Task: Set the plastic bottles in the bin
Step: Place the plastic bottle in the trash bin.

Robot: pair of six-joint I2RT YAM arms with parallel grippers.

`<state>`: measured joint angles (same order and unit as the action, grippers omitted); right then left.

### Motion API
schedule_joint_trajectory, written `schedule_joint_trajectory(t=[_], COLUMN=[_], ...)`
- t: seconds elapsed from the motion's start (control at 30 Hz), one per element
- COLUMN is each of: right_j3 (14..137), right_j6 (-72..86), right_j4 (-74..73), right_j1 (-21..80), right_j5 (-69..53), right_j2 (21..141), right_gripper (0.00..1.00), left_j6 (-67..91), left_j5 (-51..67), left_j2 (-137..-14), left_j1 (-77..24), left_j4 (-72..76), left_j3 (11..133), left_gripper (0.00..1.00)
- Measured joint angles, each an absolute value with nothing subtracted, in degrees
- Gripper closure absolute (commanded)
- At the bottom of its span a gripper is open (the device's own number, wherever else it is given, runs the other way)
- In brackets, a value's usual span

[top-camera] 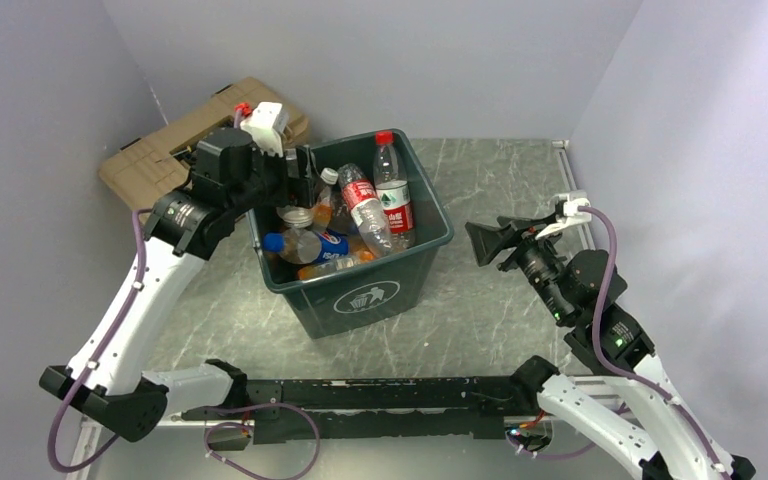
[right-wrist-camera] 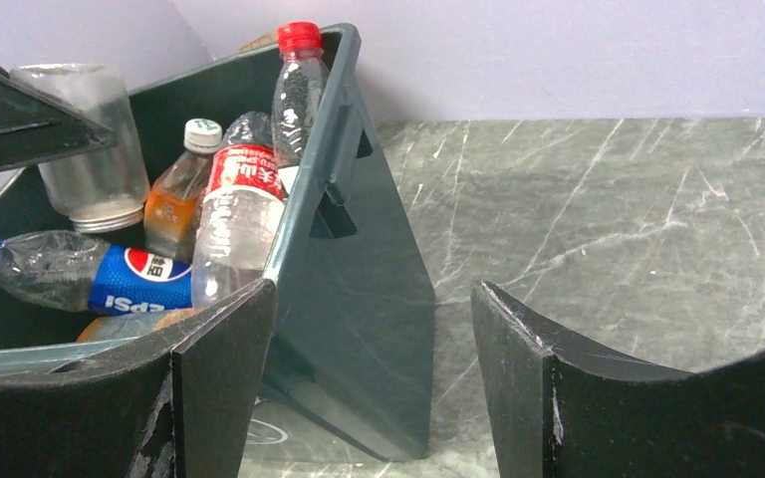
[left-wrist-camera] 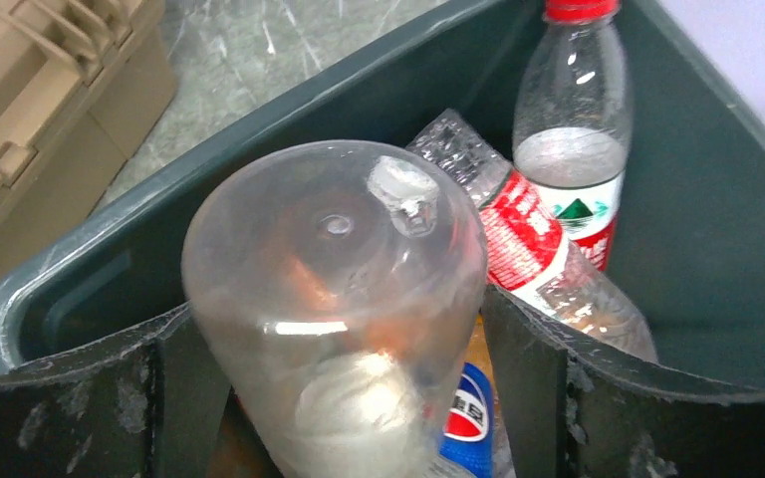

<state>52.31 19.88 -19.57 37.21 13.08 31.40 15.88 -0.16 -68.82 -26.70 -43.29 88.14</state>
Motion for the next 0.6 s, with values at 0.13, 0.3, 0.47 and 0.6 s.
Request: schedule_joint_trajectory(t=[0.13, 0.3, 0.47, 0.6], right_j3=[52.31, 52.31, 52.31, 52.31], right_j6=[19.88, 19.88, 19.90, 19.90], right_j4=[-19.51, -19.42, -19.44, -19.44], right_j1=[37.21, 37.21, 37.21, 37.21], right_j5=[13.06, 13.10, 13.21, 13.23], right_j2=[31.81, 31.81, 31.64, 31.48], right_gripper=[0.25, 0.25, 0.25, 0.25], left_j6=[15.79, 15.16, 13.10, 11.64], left_j5=[1.43, 2.15, 1.72, 1.61], left_j2=[-67.53, -66.30, -64.14, -66.94], left_j1=[-26.72, -26.72, -26.72, -26.92], left_j4=[-41.78, -40.91, -39.35, -39.42], left_j3=[88.53, 92.90, 93.43, 95.88], left_gripper=[0.01, 0.00, 0.12, 0.31])
